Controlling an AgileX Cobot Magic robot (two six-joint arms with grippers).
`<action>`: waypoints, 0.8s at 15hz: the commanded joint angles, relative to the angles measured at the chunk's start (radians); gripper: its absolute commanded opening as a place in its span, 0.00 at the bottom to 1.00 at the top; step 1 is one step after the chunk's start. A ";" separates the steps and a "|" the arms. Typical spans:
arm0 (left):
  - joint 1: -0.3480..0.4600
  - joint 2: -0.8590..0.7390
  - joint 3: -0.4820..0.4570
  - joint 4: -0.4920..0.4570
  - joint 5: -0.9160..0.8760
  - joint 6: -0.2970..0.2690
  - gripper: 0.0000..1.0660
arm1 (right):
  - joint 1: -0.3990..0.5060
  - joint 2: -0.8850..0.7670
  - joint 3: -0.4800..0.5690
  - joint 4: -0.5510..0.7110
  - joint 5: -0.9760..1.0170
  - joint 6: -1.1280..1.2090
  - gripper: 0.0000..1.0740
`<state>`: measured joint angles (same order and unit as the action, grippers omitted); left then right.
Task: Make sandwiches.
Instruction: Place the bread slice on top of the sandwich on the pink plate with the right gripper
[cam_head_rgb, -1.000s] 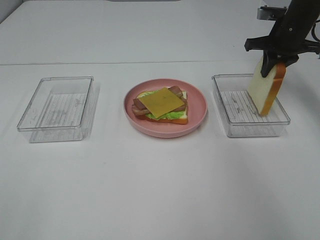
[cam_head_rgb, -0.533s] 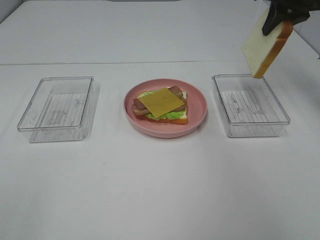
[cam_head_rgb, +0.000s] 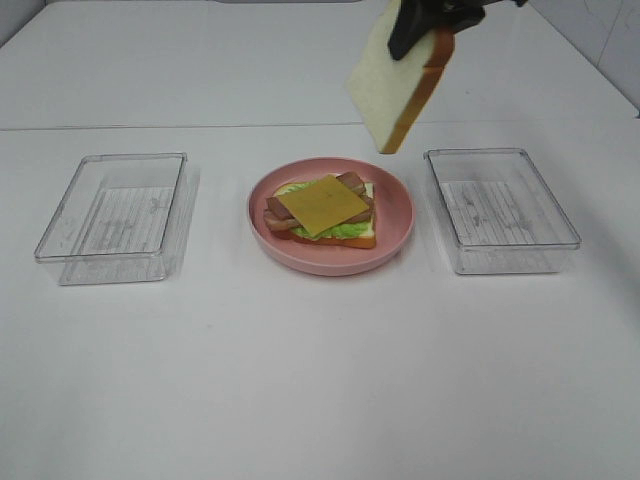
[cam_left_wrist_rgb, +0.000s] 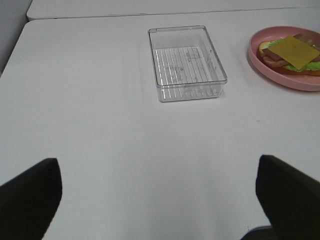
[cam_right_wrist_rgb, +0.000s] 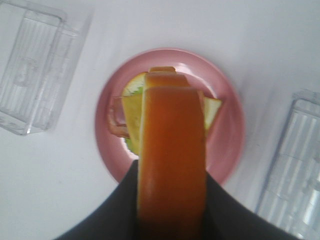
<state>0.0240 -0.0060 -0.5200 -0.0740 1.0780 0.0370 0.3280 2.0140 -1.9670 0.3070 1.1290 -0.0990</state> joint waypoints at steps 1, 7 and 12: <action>0.001 -0.016 0.001 -0.004 -0.004 -0.002 0.95 | 0.068 -0.001 -0.001 0.025 -0.084 0.021 0.00; 0.001 -0.016 0.001 -0.004 -0.004 -0.002 0.95 | 0.087 0.137 -0.001 0.176 -0.090 0.013 0.00; 0.001 -0.016 0.001 -0.004 -0.004 -0.002 0.95 | 0.086 0.236 -0.001 0.205 -0.103 -0.006 0.00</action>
<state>0.0240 -0.0060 -0.5200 -0.0740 1.0780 0.0370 0.4160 2.2550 -1.9670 0.5010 1.0340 -0.0950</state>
